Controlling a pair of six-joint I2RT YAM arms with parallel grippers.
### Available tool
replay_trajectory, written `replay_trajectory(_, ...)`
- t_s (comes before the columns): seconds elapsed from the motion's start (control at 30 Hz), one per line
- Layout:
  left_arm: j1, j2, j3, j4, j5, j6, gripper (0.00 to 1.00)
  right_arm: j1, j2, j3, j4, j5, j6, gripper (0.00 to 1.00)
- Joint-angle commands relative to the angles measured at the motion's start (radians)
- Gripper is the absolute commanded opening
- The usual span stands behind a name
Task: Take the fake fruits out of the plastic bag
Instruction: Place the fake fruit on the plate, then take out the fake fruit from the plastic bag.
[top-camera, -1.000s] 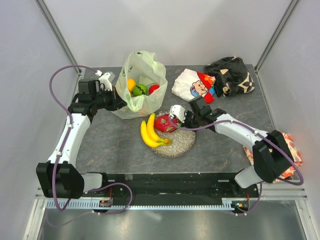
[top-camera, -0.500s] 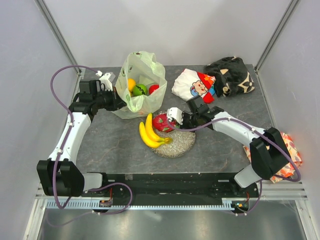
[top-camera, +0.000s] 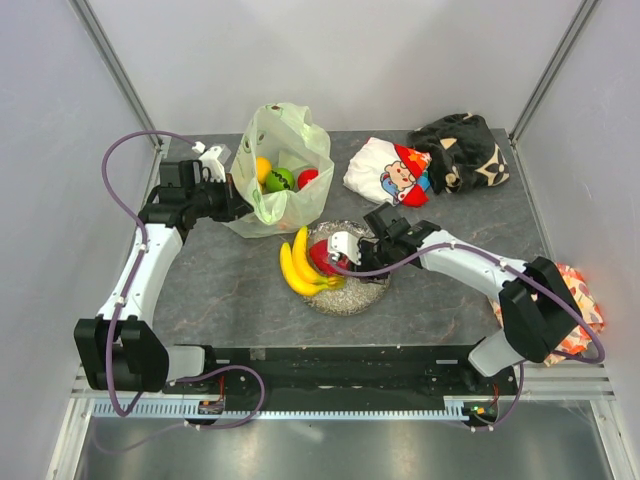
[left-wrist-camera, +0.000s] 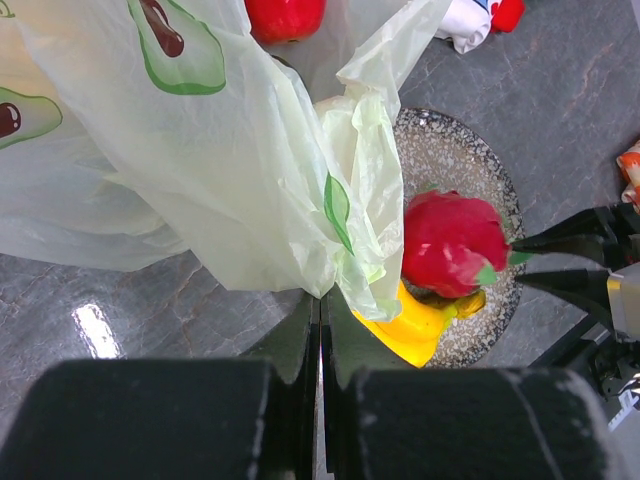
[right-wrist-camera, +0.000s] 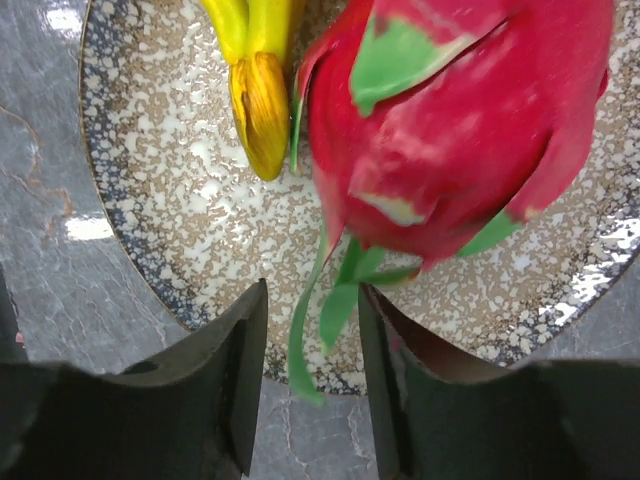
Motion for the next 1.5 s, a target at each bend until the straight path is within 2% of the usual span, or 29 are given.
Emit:
replay_trajectory(0.0,0.003,0.005,0.006,0.025,0.015,-0.002,0.02,-0.002,0.005,0.059,-0.018,-0.009,0.011,0.56)
replay_trajectory(0.03,0.003,0.005,0.006,0.025,0.015,-0.002,0.01,-0.003,0.002,0.071,-0.056,-0.006,0.010,0.63)
replay_trajectory(0.07,0.003,0.005,0.006,0.027,0.013,0.000,0.02,-0.006,0.000,0.085,-0.078,0.005,0.010,0.64)
replay_trajectory(0.23,0.003,-0.014,-0.003,0.025,0.021,0.006,0.02,-0.072,-0.050,0.237,-0.230,-0.020,0.024,0.67)
replay_trajectory(0.33,0.003,-0.019,-0.011,0.025,0.035,0.012,0.02,-0.111,-0.038,0.360,-0.242,-0.043,0.063,0.67)
replay_trajectory(0.4,0.003,-0.021,-0.016,0.025,0.057,0.020,0.02,-0.112,0.012,0.455,-0.218,-0.063,0.119,0.66)
replay_trajectory(0.53,0.002,-0.028,-0.033,0.027,0.102,0.024,0.02,-0.112,0.135,0.588,-0.009,-0.081,0.289,0.65)
replay_trajectory(0.63,0.000,-0.041,-0.043,0.025,0.117,0.032,0.02,-0.101,0.294,0.744,0.076,-0.109,0.393,0.63)
replay_trajectory(0.77,0.000,-0.059,-0.057,0.007,0.128,0.037,0.02,-0.075,0.420,0.840,0.210,-0.110,0.473,0.60)
replay_trajectory(0.93,0.000,-0.076,-0.076,-0.067,0.136,0.085,0.02,-0.040,0.595,0.932,0.333,-0.036,0.560,0.56)
replay_trajectory(1.0,0.000,-0.091,-0.076,-0.140,0.128,0.142,0.02,-0.037,0.663,0.992,0.341,0.076,0.599,0.56)
replay_trajectory(1.03,0.002,-0.097,-0.076,-0.168,0.114,0.180,0.02,-0.035,0.730,1.072,0.321,0.119,0.623,0.56)
replay_trajectory(1.07,0.000,-0.116,-0.073,-0.195,0.095,0.204,0.02,-0.035,0.759,1.114,0.254,0.199,0.623,0.55)
replay_trajectory(1.13,0.002,-0.140,-0.076,-0.280,0.078,0.263,0.02,-0.042,0.799,1.165,0.184,0.233,0.602,0.54)
replay_trajectory(1.2,0.002,-0.183,-0.091,-0.324,0.052,0.280,0.02,-0.046,0.772,1.119,0.138,0.224,0.570,0.53)
replay_trajectory(1.23,0.002,-0.195,-0.100,-0.326,0.047,0.283,0.02,-0.048,0.716,1.028,0.149,0.207,0.550,0.53)
replay_trajectory(1.3,0.002,-0.217,-0.114,-0.322,0.053,0.284,0.02,-0.048,0.655,0.934,0.254,0.171,0.513,0.62)
replay_trajectory(1.33,0.002,-0.214,-0.115,-0.317,0.062,0.280,0.02,-0.045,0.623,0.883,0.296,0.163,0.516,0.73)
replay_trajectory(1.37,0.002,-0.199,-0.112,-0.309,0.064,0.277,0.02,-0.043,0.621,0.894,0.354,0.163,0.528,0.80)
replay_trajectory(1.43,0.002,-0.176,-0.105,-0.302,0.061,0.274,0.02,-0.043,0.673,0.953,0.368,0.170,0.568,0.92)
replay_trajectory(1.47,0.002,-0.166,-0.102,-0.296,0.061,0.274,0.02,-0.043,0.704,0.994,0.356,0.178,0.606,0.94)
